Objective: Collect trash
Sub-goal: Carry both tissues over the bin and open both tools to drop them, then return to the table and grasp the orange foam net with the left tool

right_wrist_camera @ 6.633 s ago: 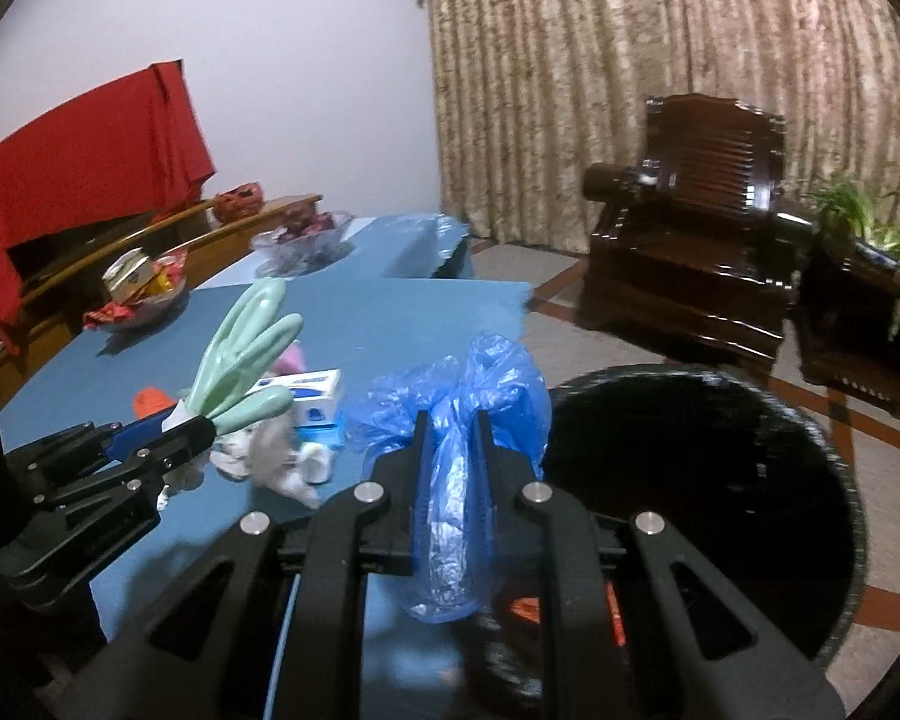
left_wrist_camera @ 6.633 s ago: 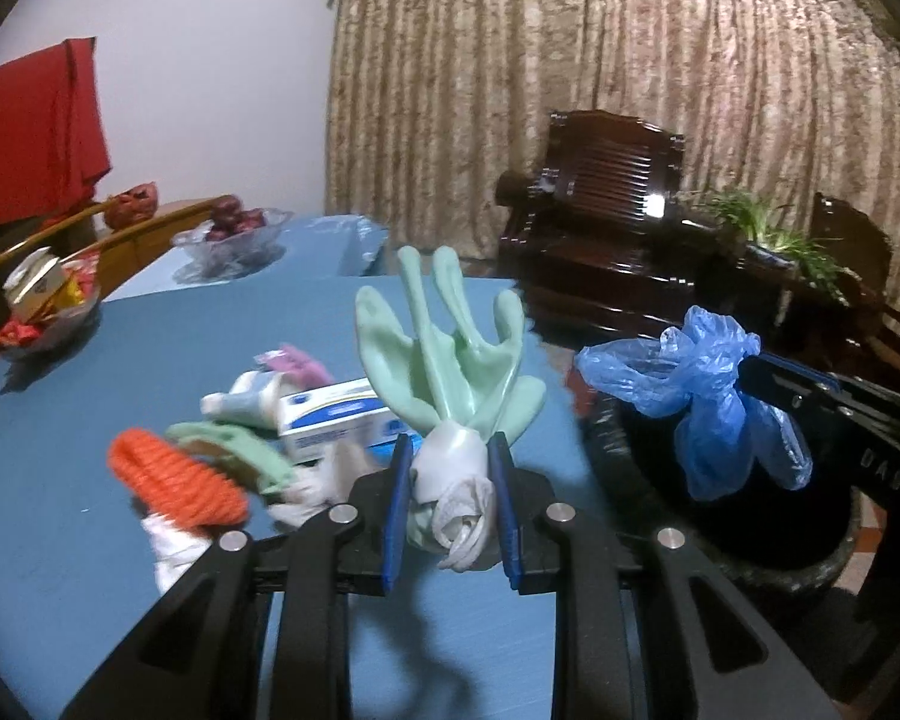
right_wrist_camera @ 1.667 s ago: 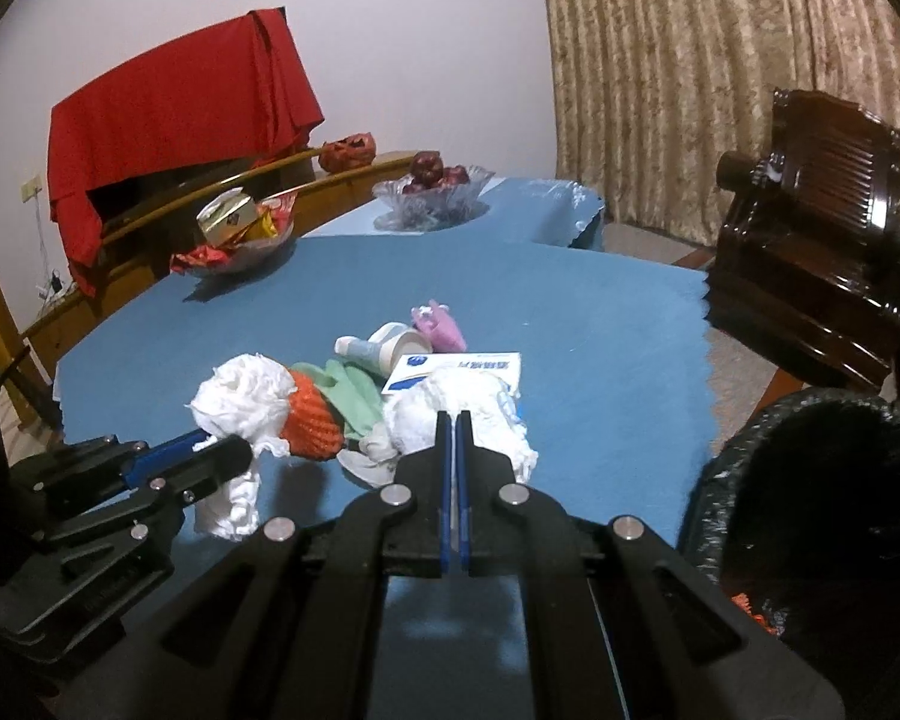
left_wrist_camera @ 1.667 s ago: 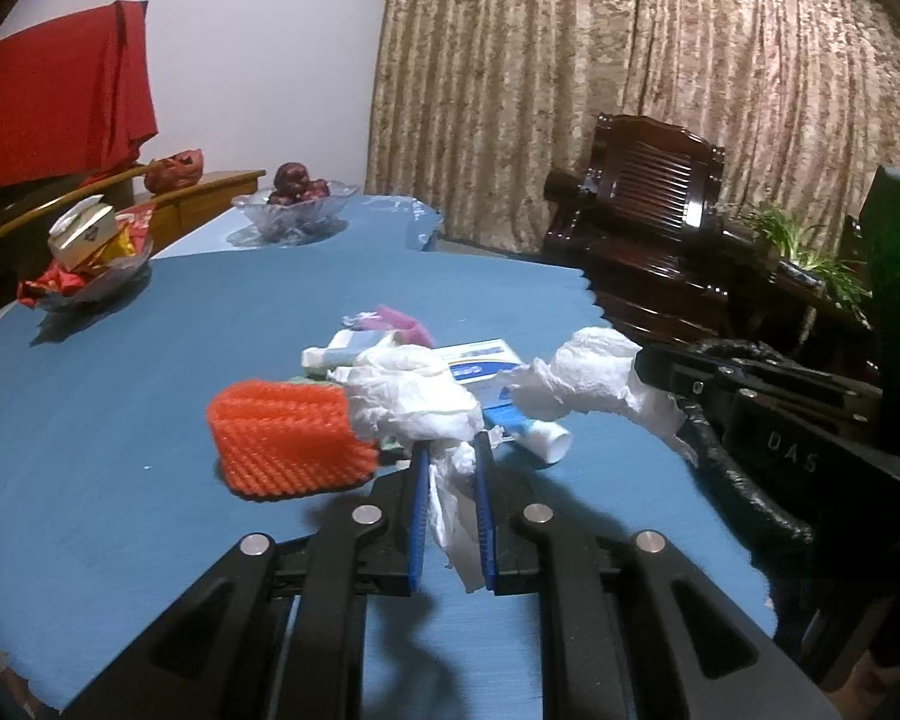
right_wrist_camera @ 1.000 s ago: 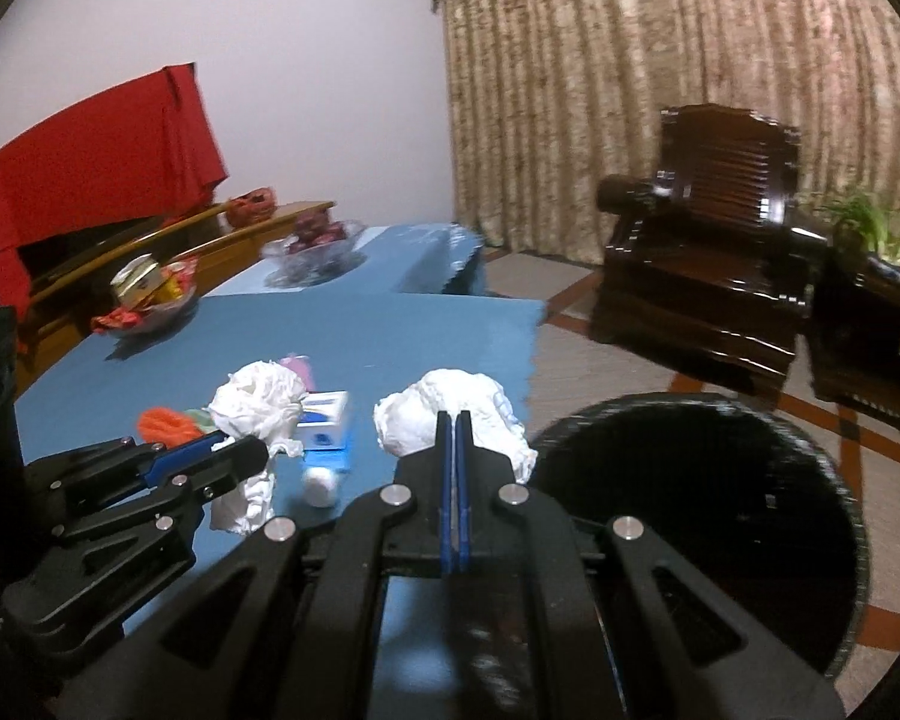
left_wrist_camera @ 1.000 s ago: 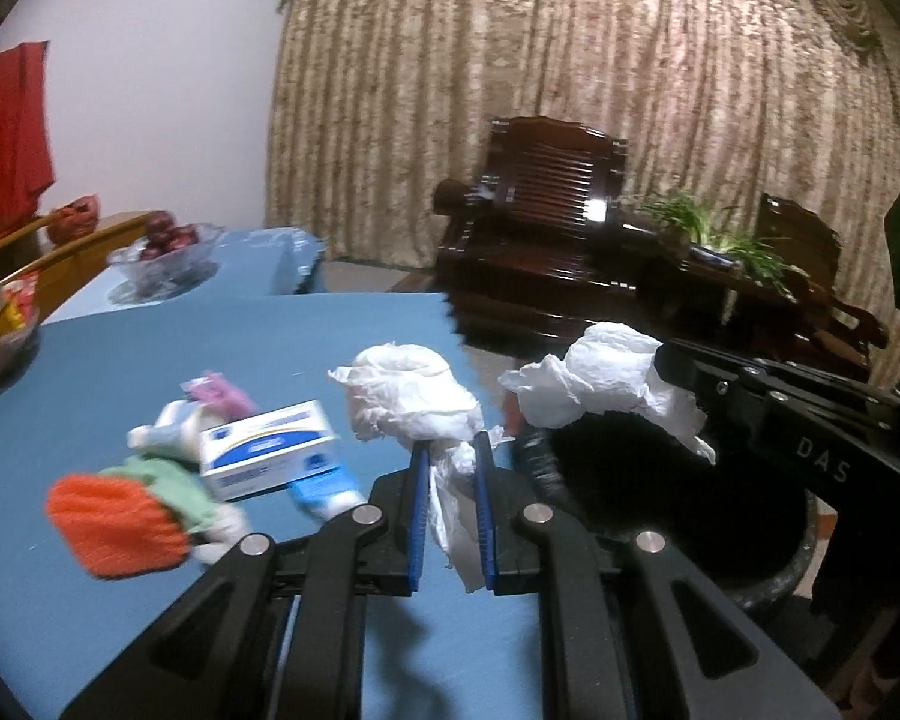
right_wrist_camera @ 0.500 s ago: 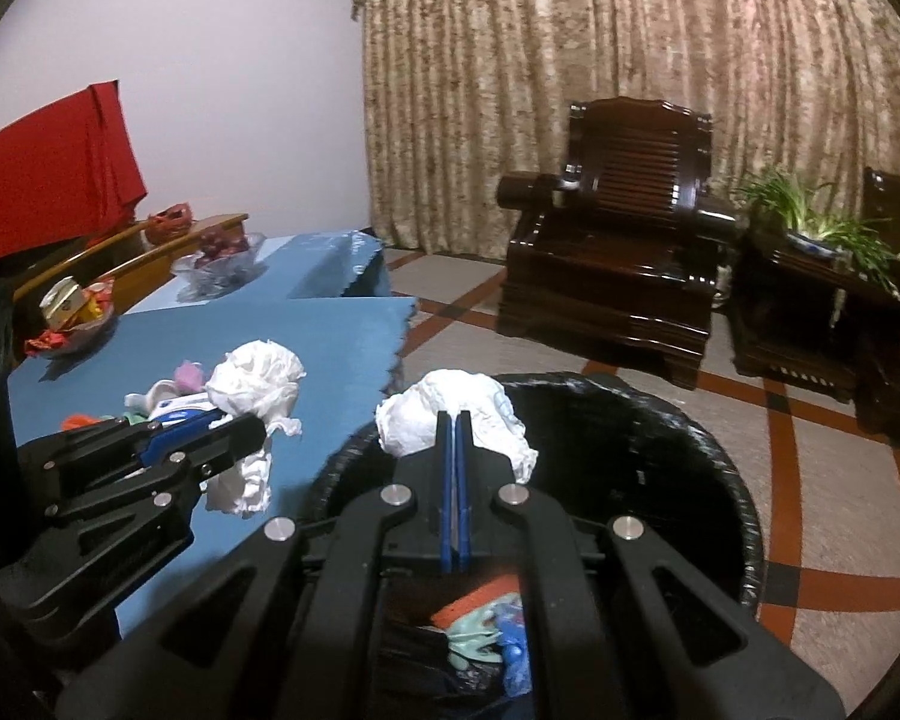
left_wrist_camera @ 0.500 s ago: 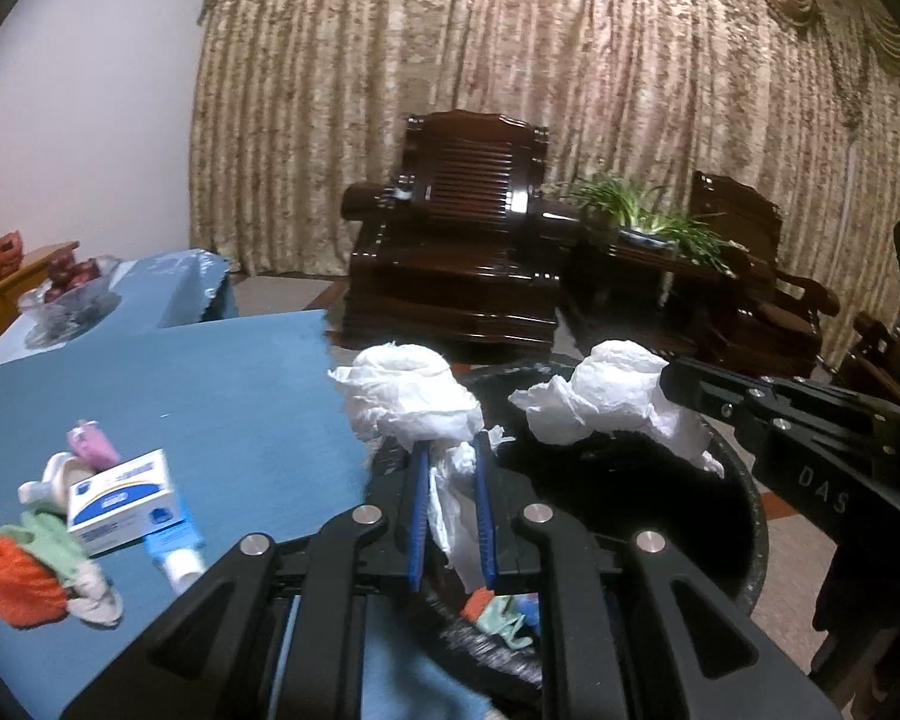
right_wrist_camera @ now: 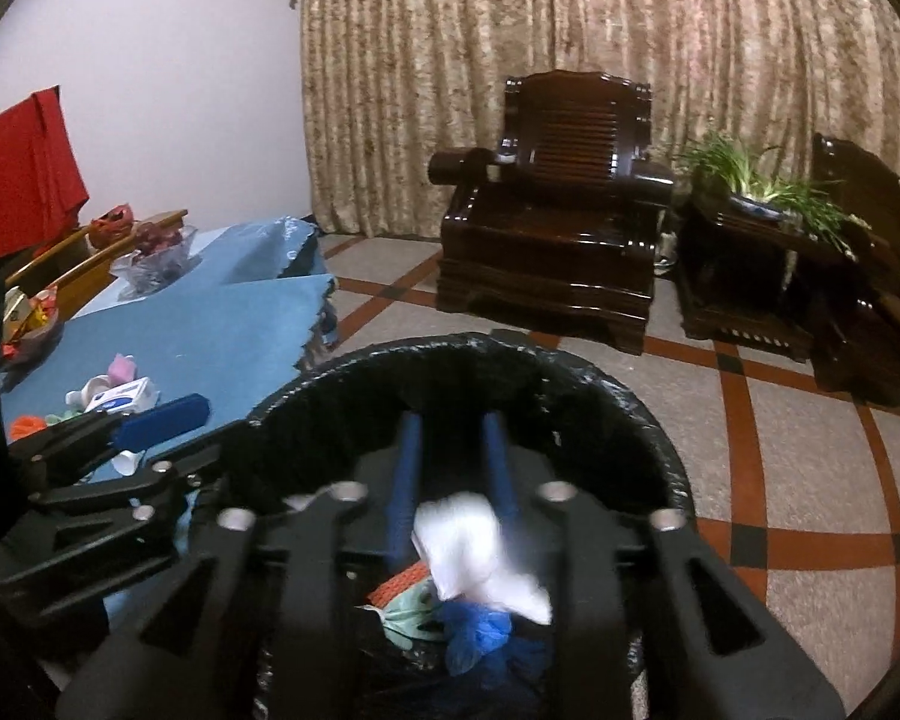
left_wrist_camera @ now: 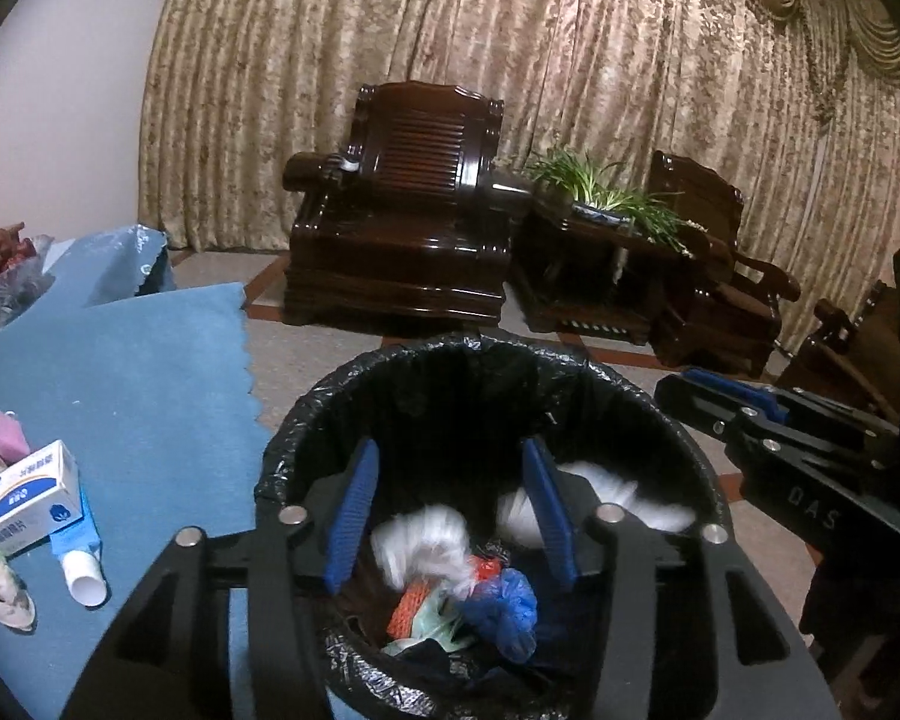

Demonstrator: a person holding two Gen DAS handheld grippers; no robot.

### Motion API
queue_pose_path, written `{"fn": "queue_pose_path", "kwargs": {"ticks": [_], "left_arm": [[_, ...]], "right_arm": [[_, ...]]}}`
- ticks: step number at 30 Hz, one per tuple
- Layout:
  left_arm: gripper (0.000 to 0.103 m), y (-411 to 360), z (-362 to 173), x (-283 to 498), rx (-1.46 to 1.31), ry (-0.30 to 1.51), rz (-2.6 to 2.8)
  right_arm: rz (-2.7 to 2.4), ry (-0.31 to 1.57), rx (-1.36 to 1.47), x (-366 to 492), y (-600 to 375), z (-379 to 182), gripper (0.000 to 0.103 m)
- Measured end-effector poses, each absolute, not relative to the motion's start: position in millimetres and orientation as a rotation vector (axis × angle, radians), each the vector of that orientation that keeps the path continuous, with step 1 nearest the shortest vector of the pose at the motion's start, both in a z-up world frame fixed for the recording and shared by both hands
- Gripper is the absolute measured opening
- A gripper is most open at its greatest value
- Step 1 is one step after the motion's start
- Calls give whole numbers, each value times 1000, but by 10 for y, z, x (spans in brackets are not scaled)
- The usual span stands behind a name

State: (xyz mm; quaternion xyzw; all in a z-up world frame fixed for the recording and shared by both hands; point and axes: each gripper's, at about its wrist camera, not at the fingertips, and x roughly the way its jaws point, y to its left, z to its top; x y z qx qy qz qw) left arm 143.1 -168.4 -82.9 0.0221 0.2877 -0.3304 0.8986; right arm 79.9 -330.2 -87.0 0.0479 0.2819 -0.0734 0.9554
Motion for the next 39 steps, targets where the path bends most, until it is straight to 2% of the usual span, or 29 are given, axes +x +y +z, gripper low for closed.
{"fn": "queue_pose_path", "kwargs": {"ticks": [1,2,3,4,7,13,26,31,39], "left_arm": [[59,-1661,-825,1429,49,592,-676],[61,-1631,-814,1421,51,585,-667],[66,-1616,-801,1419,53,578,-657],[73,-1581,-780,1410,55,569,-645],[87,-1407,-712,1381,47,534,-592],[95,-979,-613,1368,33,512,-490],[96,338,-605,1392,20,504,-184],[96,863,-757,1414,6,530,-76],[96,1298,-1026,1507,-18,585,6]], "right_arm": [[-156,568,99,783,-3311,-870,50],[-163,562,100,770,-3309,-863,60],[-178,550,102,751,-3301,-852,83],[-192,532,101,732,-3283,-835,93],[-185,508,108,725,-3203,-786,96],[-114,488,119,812,-2912,-720,96],[97,506,83,1253,-1932,-657,96],[174,527,52,1378,-1485,-730,96],[222,563,13,1571,-1025,-897,96]]}}
